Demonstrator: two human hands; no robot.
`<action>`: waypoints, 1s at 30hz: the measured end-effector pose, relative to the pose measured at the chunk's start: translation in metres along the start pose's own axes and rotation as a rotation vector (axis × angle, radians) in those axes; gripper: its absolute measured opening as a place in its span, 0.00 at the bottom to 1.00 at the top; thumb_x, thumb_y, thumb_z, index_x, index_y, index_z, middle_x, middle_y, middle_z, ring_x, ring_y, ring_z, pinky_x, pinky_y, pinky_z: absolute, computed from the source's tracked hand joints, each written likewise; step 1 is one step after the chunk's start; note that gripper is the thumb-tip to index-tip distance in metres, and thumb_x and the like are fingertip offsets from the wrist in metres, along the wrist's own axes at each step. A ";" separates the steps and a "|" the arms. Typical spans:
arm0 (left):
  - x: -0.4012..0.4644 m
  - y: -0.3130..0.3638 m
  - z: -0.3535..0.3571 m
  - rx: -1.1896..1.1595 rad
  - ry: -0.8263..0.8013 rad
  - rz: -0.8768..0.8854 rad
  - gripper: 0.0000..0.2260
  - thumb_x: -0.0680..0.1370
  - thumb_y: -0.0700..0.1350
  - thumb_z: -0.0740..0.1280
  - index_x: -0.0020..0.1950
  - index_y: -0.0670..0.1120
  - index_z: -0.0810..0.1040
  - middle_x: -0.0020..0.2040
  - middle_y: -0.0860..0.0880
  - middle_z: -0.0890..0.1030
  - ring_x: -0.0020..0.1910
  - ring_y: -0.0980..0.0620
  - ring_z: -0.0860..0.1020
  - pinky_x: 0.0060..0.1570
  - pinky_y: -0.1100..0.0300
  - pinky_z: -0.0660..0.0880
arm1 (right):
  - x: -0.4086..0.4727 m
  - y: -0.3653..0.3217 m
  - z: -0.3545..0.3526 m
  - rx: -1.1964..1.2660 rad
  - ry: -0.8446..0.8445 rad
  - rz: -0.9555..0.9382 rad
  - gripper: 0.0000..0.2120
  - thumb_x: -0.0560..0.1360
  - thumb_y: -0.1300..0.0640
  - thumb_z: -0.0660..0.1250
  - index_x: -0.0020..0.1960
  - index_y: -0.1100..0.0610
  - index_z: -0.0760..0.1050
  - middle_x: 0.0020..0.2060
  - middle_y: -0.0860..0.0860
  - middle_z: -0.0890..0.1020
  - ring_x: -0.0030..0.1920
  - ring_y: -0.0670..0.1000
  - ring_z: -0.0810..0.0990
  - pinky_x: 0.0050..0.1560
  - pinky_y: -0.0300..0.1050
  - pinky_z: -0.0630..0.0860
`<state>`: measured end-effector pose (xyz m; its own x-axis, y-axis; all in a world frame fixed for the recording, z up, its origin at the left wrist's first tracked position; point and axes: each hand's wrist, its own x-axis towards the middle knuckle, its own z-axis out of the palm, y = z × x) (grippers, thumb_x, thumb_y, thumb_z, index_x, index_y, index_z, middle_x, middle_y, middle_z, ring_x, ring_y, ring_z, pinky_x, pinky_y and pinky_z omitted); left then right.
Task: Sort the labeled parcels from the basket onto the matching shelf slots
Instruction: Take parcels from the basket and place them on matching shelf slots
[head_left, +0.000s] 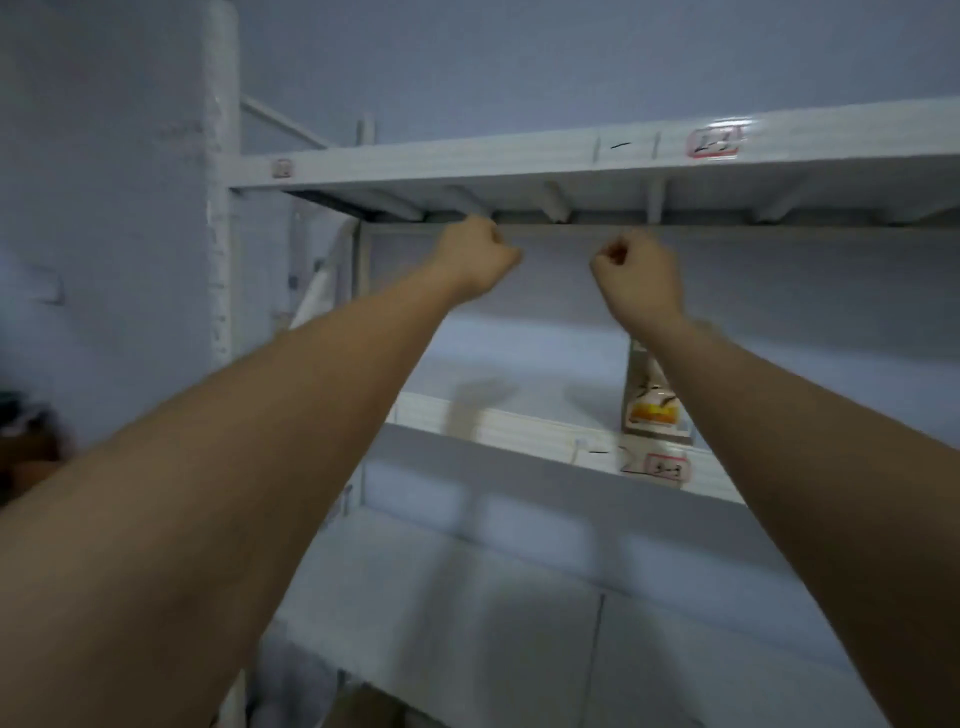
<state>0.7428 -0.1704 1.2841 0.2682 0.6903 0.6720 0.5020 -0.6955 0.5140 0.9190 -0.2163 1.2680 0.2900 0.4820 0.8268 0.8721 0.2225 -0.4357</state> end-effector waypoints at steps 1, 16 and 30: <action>-0.011 -0.032 -0.016 0.035 0.006 -0.050 0.12 0.76 0.44 0.64 0.35 0.43 0.67 0.36 0.41 0.70 0.36 0.49 0.68 0.38 0.57 0.64 | -0.011 -0.015 0.033 0.019 -0.050 0.003 0.08 0.76 0.56 0.61 0.48 0.59 0.76 0.44 0.55 0.79 0.44 0.56 0.76 0.43 0.45 0.69; -0.200 -0.415 -0.218 0.341 0.260 -0.837 0.11 0.77 0.46 0.61 0.47 0.38 0.77 0.43 0.41 0.78 0.44 0.43 0.77 0.47 0.52 0.76 | -0.195 -0.236 0.446 0.430 -0.731 -0.095 0.04 0.75 0.56 0.61 0.46 0.55 0.73 0.43 0.51 0.78 0.43 0.52 0.75 0.44 0.44 0.72; -0.323 -0.682 -0.279 0.377 0.329 -1.346 0.11 0.79 0.51 0.61 0.47 0.44 0.75 0.42 0.46 0.76 0.42 0.47 0.76 0.43 0.55 0.74 | -0.385 -0.360 0.727 0.552 -1.250 -0.124 0.07 0.77 0.57 0.59 0.49 0.59 0.73 0.46 0.53 0.77 0.45 0.53 0.74 0.47 0.48 0.72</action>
<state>0.0850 0.0253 0.8653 -0.7500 0.6559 -0.0859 0.4141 0.5668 0.7122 0.2071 0.1344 0.8475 -0.5791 0.8049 0.1299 0.5120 0.4830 -0.7103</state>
